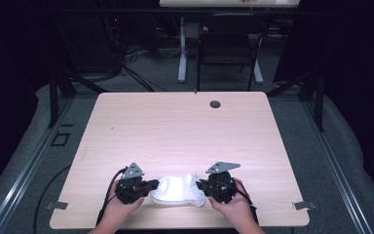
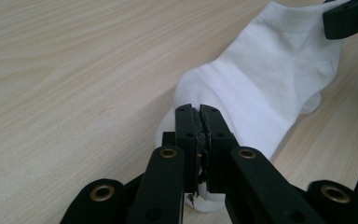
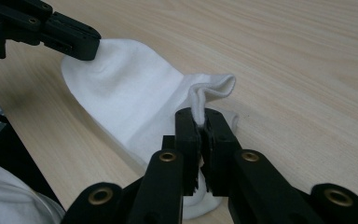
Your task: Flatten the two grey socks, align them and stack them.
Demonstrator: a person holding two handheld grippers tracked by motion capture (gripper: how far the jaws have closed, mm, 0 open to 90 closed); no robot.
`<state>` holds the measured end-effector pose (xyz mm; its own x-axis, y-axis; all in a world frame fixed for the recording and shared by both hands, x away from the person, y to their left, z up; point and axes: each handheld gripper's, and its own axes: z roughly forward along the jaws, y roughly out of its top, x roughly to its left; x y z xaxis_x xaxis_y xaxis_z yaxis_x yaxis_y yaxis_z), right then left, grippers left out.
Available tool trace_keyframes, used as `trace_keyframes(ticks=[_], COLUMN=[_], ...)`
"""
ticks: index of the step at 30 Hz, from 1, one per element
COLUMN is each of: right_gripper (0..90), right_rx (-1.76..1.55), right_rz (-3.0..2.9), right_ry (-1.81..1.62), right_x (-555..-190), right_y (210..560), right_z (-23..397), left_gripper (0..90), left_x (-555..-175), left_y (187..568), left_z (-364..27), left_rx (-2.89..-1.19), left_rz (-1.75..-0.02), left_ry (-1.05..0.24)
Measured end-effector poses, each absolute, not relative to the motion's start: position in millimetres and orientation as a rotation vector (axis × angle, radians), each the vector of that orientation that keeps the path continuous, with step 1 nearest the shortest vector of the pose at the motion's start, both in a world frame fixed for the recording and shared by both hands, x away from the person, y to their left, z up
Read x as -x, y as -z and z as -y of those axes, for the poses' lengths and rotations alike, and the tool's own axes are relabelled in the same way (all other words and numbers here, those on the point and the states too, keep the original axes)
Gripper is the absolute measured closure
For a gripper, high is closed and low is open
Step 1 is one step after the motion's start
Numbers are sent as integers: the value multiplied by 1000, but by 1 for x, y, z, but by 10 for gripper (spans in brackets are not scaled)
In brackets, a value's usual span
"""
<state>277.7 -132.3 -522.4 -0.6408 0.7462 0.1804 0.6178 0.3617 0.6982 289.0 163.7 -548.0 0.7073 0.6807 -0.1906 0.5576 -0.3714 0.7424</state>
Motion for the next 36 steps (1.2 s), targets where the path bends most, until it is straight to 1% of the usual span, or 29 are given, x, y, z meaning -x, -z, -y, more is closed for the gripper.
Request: trace_keyframes(ticks=[28, 32, 36], right_gripper=[849, 839, 807], right_rx=[-1321, -1342, -1331], right_rz=[-2469, -2479, -2491], right_ry=[-1081, -1072, -1051], right_x=[-282, -284, -284], right_y=[548, 552, 556], right_z=[140, 141, 140], left_gripper=[868, 867, 864], left_x=[-290, -291, -290], left_y=[570, 572, 573], left_z=[-161, -161, -161], left_rx=[-2102, -2108, -2110], left_rz=[-972, -976, -976], left_ry=[-165, -158, -158])
